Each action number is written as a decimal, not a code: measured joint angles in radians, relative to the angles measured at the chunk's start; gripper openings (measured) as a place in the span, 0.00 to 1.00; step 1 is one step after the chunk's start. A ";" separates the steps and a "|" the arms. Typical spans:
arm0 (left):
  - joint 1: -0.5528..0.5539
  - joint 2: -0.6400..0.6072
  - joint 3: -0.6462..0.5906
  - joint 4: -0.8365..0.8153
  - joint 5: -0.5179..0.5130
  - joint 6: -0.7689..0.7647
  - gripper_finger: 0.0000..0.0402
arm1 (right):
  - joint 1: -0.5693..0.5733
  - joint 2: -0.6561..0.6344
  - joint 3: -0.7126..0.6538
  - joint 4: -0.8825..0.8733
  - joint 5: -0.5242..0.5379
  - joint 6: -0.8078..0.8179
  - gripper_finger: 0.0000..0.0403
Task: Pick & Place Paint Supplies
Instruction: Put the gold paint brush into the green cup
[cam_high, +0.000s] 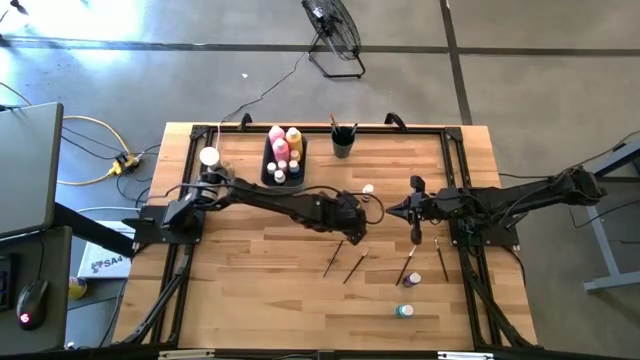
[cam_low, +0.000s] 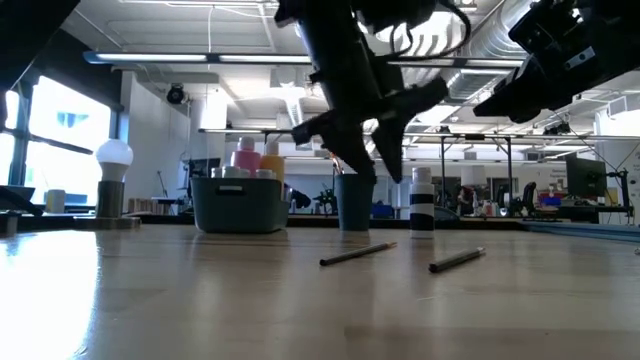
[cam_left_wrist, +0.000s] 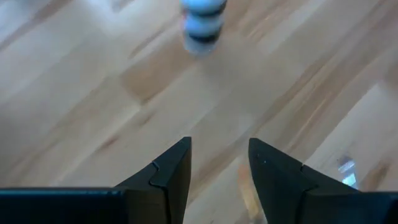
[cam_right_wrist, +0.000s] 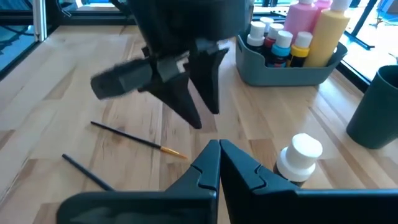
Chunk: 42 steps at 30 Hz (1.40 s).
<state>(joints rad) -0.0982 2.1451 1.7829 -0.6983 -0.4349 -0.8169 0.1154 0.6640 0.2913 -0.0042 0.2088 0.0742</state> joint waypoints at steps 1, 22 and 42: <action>0.000 0.007 -0.001 -0.016 0.006 0.000 0.38 | 0.000 0.000 0.000 -0.001 0.001 0.000 0.00; 0.000 0.060 -0.001 0.034 0.099 0.000 0.38 | 0.000 0.000 0.000 -0.012 0.001 0.000 0.00; 0.024 0.121 0.000 0.082 0.252 -0.093 0.38 | 0.000 0.000 0.000 -0.015 0.001 -0.016 0.00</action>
<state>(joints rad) -0.0739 2.2665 1.7825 -0.6166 -0.1825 -0.9103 0.1157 0.6641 0.2913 -0.0194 0.2098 0.0578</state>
